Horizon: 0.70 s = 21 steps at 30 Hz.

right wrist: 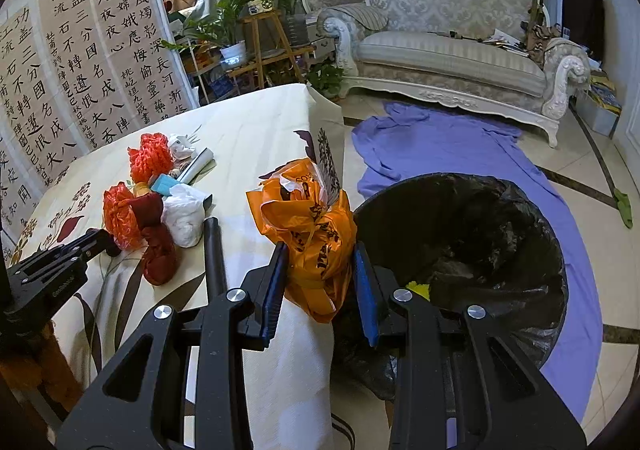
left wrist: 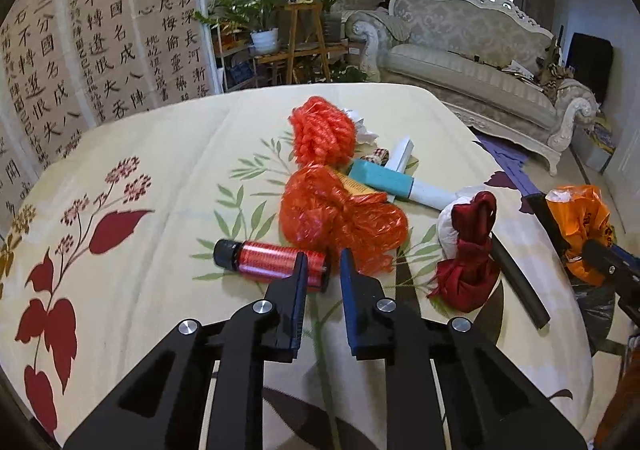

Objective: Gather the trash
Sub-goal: 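Grasp the red cylindrical bottle with the left tool while the right tool holds the orange bag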

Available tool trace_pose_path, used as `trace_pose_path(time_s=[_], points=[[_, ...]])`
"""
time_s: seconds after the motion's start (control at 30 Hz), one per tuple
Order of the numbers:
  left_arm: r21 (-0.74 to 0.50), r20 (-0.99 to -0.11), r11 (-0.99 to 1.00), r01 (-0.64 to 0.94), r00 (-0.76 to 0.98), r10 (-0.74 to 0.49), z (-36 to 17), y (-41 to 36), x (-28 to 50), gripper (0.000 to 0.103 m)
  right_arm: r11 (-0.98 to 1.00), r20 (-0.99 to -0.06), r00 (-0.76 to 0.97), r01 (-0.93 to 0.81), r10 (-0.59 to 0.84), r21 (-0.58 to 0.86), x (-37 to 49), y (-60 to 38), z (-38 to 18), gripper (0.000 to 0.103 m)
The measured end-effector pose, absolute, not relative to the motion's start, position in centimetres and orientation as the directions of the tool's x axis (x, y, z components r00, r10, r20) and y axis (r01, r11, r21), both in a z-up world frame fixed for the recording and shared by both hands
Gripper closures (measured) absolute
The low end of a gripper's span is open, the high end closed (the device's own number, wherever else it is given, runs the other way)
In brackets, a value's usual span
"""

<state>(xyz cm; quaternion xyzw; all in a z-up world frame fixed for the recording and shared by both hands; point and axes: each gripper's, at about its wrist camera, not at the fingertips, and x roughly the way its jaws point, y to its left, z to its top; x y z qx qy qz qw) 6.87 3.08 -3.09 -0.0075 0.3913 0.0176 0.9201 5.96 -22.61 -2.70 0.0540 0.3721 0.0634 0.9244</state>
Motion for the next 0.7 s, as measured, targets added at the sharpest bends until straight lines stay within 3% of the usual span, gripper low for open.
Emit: trace_pose_path(time_s=[0.13, 0.37, 0.5, 0.57, 0.7], points=[[-0.025, -0.730, 0.998, -0.061, 0.683, 0.023, -3.2, 4.1, 6.4, 0.083, 0.986, -0.681, 0.715, -0.078, 0.158, 0.147, 5.9, -22.5, -2.7, 0.072], [-0.037, -0.725, 0.994, -0.103, 0.687, 0.044, -3.1, 5.7, 5.9, 0.051, 0.985, -0.686, 0.708, -0.083, 0.167, 0.155, 5.7, -22.2, -3.0, 0.072], [-0.059, -0.739, 0.993, -0.106, 0.674, 0.028, -3.4, 6.0, 6.3, 0.043, 0.984, -0.689, 0.704, -0.086, 0.172, 0.158, 5.9, -22.1, -3.1, 0.072], [-0.073, -0.746, 0.992, -0.101, 0.666, 0.013, -3.5, 5.9, 6.6, 0.031, 0.984, -0.689, 0.704, -0.085, 0.172, 0.159, 6.0, -22.2, -3.1, 0.072], [-0.038, -0.737, 0.994, -0.099, 0.675, 0.039, -3.5, 5.4, 7.2, 0.026, 0.984, -0.691, 0.703, -0.083, 0.170, 0.159, 6.1, -22.2, -3.2, 0.072]])
